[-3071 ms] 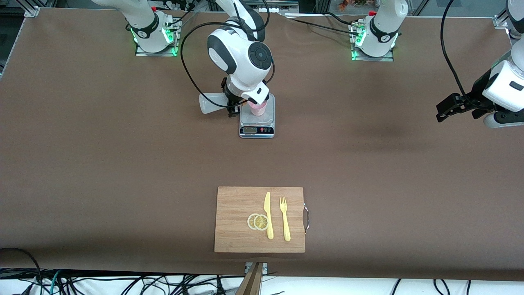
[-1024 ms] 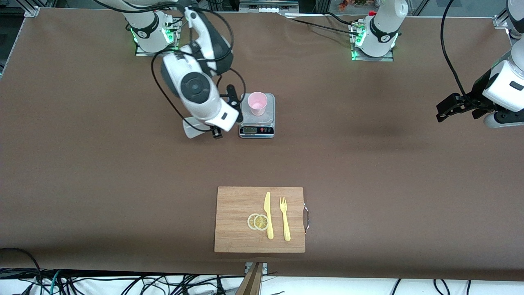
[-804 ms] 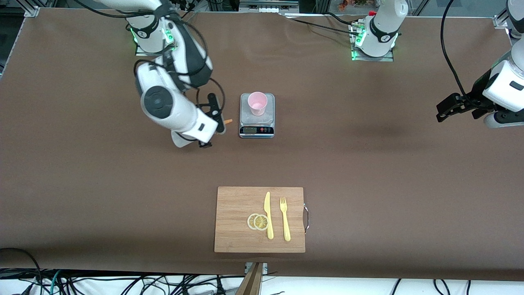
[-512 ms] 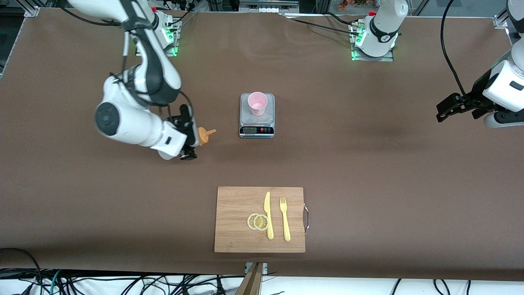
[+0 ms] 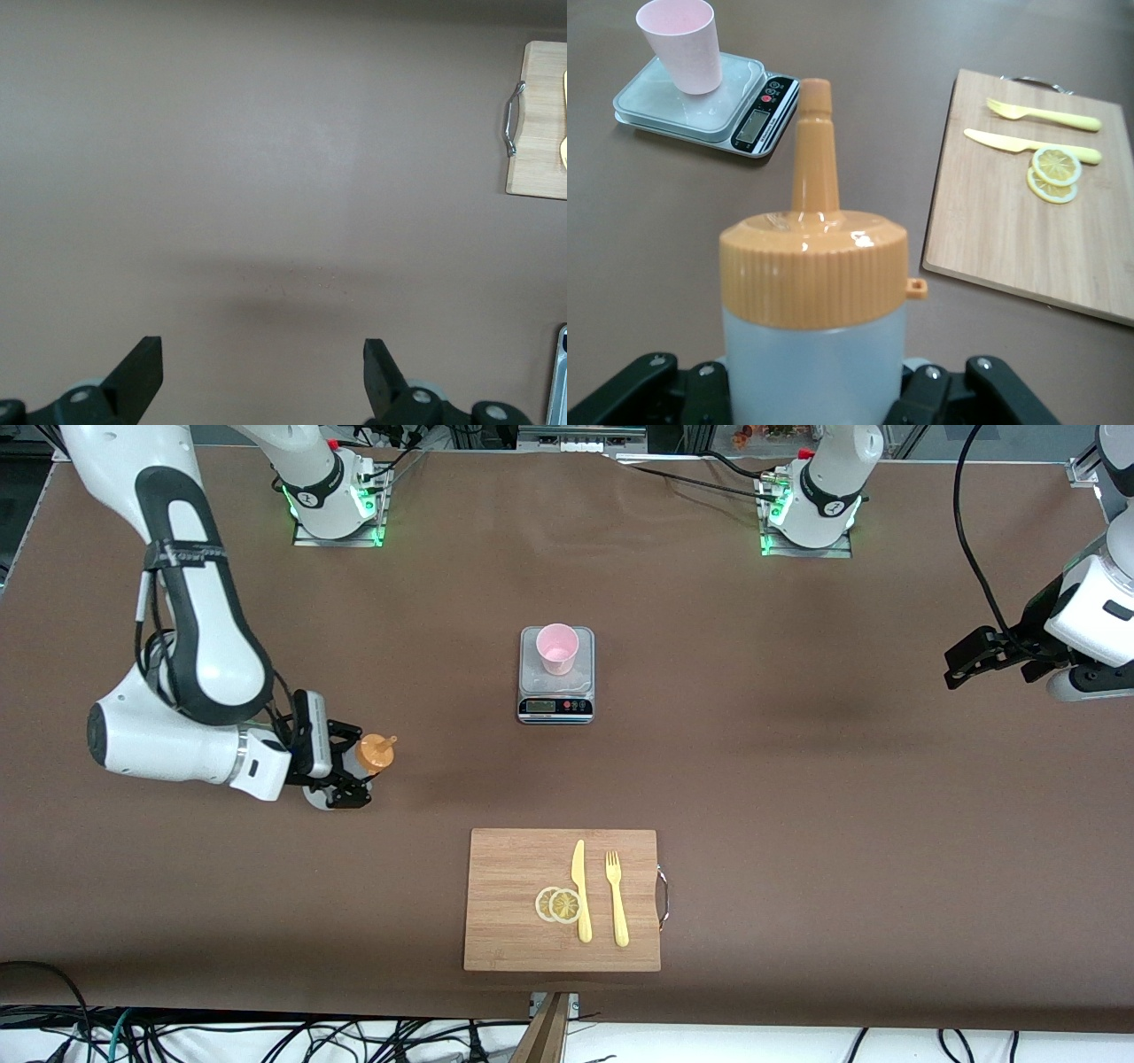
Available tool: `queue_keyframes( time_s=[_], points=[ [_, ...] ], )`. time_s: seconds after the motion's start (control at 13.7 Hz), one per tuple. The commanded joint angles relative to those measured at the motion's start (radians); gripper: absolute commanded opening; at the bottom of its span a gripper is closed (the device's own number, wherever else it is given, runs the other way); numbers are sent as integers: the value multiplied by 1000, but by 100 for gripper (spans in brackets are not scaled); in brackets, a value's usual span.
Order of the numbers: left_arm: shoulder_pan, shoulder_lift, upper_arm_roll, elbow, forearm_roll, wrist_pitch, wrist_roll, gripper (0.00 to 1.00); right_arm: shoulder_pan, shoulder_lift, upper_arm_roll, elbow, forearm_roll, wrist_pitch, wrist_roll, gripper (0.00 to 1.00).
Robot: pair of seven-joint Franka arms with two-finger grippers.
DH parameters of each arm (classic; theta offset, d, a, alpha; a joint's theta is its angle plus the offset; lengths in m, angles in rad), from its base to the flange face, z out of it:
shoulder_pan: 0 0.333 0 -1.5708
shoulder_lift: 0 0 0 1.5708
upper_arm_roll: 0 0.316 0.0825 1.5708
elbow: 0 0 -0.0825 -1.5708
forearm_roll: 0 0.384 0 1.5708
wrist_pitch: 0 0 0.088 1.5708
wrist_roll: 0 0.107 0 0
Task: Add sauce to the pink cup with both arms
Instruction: 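Carry the sauce bottle with the right gripper back beside its spot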
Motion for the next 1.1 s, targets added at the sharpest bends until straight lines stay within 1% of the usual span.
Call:
queue_keyframes(
  time_s=[0.0, 0.15, 0.37, 0.51, 0.95, 1.02],
  points=[
    [2, 16, 0, 34, -18, -24, -3, 100, -86, 32, 14, -2, 120, -101, -134, 0],
    [2, 16, 0, 34, -18, -24, -3, 100, -157, 69, 14, -2, 162, -176, -194, 0],
    [2, 16, 0, 34, -18, -24, -3, 100, -224, 101, 14, -4, 190, -259, -241, 0],
    [2, 16, 0, 34, -18, -24, -3, 100, -267, 128, 16, -7, 224, -331, -269, 0],
    [2, 16, 0, 34, -18, -24, -3, 100, -338, 193, 17, -13, 256, -491, -293, 0],
    [2, 16, 0, 34, -18, -24, -3, 100, -342, 196, 17, -30, 264, -512, -303, 0]
  ],
)
